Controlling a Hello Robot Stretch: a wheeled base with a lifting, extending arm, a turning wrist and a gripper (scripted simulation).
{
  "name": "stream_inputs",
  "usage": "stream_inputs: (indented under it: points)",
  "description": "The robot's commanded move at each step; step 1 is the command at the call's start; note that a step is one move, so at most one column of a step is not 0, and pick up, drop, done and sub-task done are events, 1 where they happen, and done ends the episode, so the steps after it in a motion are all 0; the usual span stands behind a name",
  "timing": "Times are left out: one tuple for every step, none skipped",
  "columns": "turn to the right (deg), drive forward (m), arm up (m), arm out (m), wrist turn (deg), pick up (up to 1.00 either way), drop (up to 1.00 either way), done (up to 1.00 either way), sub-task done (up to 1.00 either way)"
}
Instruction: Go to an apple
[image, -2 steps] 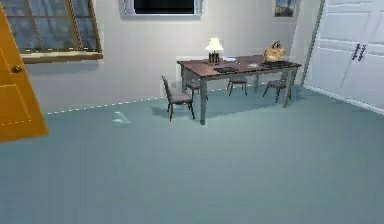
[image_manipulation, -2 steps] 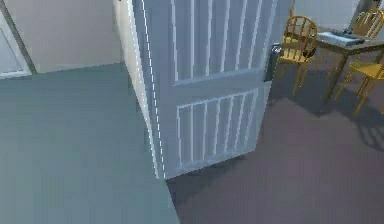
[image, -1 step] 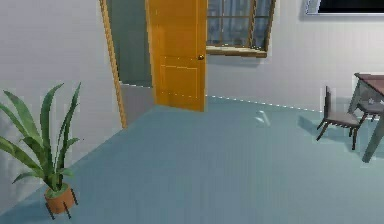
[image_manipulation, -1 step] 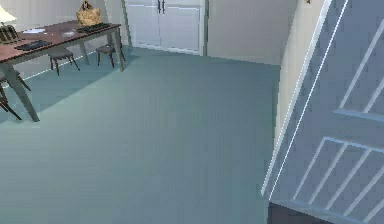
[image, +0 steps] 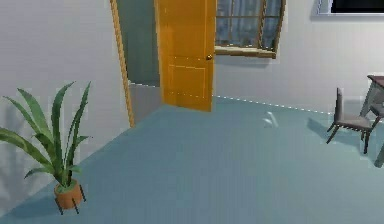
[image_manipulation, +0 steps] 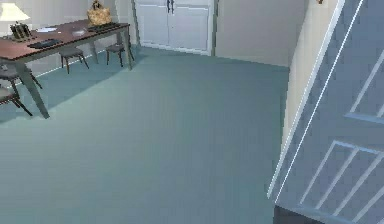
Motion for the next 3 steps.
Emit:
stream_inputs:
  points:
    - [45.0, 0.0, 0.0, 0.0, 0.0, 0.0, 0.0, 0.0, 0.0]
    - [45.0, 0.0, 0.0, 0.0, 0.0, 0.0, 0.0, 0.0, 0.0]
    - [45.0, 0.0, 0.0, 0.0, 0.0, 0.0, 0.0, 0.0, 0.0]
